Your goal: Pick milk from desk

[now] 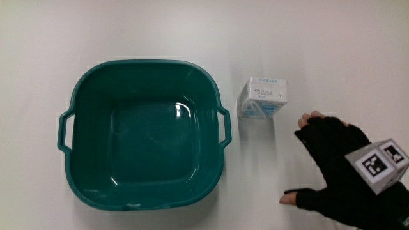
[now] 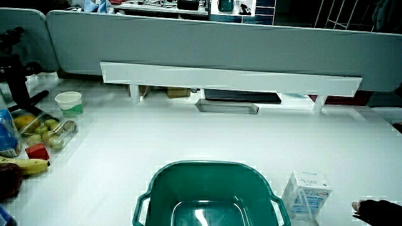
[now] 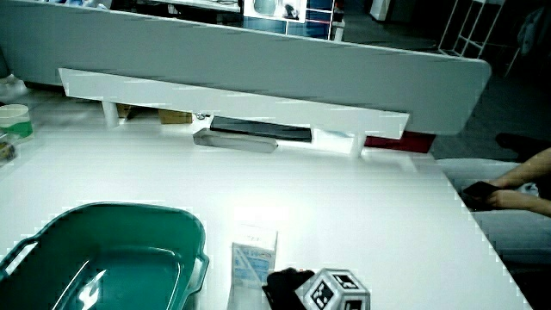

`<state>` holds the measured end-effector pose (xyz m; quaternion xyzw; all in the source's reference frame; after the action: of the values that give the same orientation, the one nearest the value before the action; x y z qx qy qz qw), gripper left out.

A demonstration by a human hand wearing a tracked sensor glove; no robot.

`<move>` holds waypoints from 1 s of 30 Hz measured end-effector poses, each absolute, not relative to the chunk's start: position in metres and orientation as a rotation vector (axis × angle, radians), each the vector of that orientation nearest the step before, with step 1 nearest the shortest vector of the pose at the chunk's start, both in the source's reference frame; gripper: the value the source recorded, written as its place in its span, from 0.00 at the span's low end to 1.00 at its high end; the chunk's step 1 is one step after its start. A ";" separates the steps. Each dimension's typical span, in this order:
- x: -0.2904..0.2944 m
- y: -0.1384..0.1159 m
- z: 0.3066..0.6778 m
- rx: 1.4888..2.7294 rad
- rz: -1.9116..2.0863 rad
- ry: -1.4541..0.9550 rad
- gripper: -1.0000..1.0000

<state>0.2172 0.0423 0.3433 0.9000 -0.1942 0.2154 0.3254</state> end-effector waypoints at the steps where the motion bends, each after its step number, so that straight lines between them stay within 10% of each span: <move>1: 0.215 0.038 0.337 2.381 0.517 -0.487 0.50; 30: 0.227 -0.081 0.385 2.169 0.806 -0.230 0.50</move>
<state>0.2265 -0.0808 0.3854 0.8561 -0.0909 0.3182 0.3970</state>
